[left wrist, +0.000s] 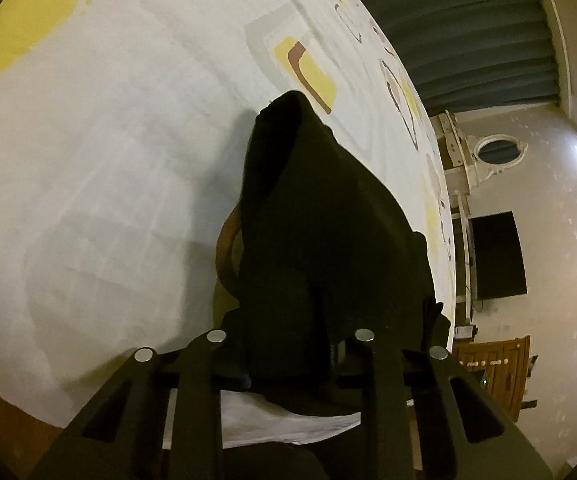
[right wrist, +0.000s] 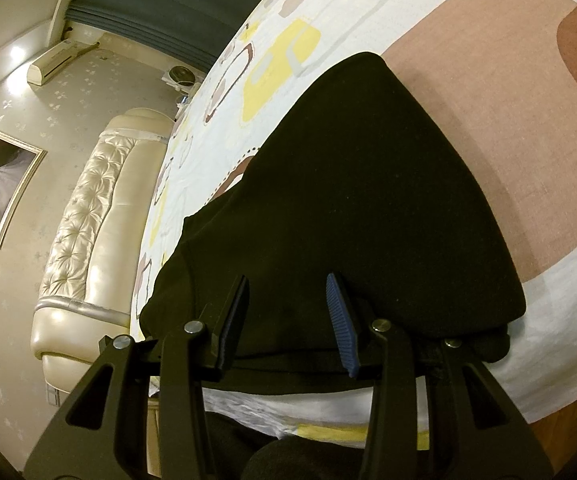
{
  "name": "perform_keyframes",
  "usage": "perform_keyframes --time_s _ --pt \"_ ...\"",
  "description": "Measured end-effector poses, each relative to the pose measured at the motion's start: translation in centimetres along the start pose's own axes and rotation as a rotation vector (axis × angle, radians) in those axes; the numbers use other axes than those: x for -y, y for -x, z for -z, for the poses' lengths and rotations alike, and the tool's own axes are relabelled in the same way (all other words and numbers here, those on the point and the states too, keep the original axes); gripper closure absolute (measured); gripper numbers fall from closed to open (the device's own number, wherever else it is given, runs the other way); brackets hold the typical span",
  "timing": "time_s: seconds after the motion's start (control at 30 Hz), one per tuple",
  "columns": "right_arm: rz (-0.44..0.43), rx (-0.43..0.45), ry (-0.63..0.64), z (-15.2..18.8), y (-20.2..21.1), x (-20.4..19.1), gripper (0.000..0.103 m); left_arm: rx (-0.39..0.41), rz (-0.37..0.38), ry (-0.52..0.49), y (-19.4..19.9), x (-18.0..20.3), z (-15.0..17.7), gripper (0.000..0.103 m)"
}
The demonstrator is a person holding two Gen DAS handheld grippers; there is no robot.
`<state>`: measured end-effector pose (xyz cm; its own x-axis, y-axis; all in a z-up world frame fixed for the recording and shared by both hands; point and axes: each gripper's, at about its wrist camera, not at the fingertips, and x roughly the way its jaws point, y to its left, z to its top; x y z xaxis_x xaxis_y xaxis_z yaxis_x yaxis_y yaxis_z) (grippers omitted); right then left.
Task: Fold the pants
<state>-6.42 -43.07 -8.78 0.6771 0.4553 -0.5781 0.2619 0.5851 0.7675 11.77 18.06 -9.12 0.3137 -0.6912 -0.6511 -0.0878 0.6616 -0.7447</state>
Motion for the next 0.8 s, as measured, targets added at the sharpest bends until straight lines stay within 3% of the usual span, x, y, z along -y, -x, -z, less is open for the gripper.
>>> perform_keyframes --time_s 0.03,0.17,0.43,0.63,0.8 --pt "0.000 0.000 -0.001 0.0 0.0 0.0 0.063 0.012 -0.001 0.008 0.4 0.5 0.0 0.085" --pt "-0.001 0.002 -0.003 -0.1 0.0 0.1 0.063 0.054 0.009 0.009 1.7 2.9 -0.5 0.088" --pt "-0.003 0.003 -0.001 -0.6 -0.1 0.2 0.063 0.113 -0.047 -0.169 3.8 12.3 0.6 0.089" --pt "-0.005 0.005 0.002 -0.7 -0.1 0.2 0.063 0.137 -0.113 -0.348 1.8 20.8 2.8 0.089" --pt "-0.008 0.007 0.003 -0.9 -0.1 0.3 0.063 0.110 -0.155 -0.496 -2.9 26.3 6.2 0.089"
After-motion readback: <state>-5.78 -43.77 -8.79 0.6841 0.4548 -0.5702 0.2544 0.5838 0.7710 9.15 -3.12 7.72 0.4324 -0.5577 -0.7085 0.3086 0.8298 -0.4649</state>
